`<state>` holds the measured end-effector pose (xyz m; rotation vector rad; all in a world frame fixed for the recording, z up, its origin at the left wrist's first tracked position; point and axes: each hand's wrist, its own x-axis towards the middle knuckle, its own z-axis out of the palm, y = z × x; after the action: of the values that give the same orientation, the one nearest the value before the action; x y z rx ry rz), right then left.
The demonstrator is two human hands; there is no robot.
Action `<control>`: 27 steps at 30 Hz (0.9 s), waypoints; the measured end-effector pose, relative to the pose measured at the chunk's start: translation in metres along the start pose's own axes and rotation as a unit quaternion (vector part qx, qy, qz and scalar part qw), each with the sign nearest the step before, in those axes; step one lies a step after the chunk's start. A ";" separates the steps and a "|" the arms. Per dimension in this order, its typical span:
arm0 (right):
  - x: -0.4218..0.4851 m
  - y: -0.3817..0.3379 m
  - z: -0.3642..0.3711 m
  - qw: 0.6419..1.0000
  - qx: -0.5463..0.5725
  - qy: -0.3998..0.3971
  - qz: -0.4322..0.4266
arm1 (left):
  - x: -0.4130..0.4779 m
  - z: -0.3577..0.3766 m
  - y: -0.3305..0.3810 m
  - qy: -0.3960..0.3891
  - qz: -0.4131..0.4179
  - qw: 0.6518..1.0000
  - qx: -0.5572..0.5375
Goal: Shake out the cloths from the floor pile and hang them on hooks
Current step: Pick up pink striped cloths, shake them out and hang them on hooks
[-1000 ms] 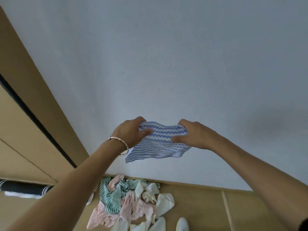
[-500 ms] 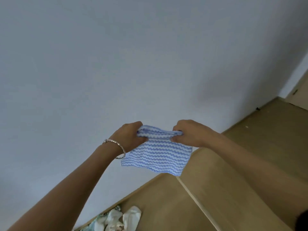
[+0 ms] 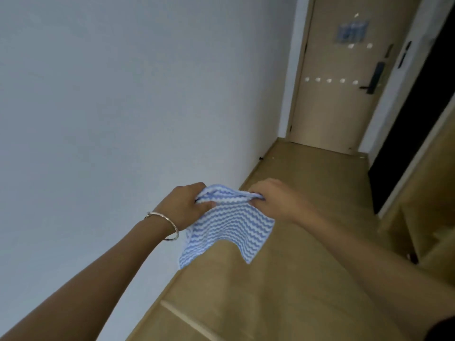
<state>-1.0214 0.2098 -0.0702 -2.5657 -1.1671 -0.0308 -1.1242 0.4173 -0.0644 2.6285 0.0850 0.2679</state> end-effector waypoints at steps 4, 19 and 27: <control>-0.021 0.085 -0.022 0.994 0.051 0.024 0.098 | 0.063 0.046 0.057 -0.020 0.056 0.998 0.011; -0.038 0.306 -0.080 0.944 0.151 0.056 0.287 | 0.297 0.195 0.201 -0.221 0.206 0.940 -0.157; -0.044 0.394 -0.145 0.887 0.090 0.158 0.424 | 0.434 0.239 0.326 -0.256 0.336 0.881 -0.212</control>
<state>-0.7437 -0.1082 -0.0495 -2.5425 0.1135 -0.1237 -0.6468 0.0669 -0.0371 2.1100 -0.9634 -0.1789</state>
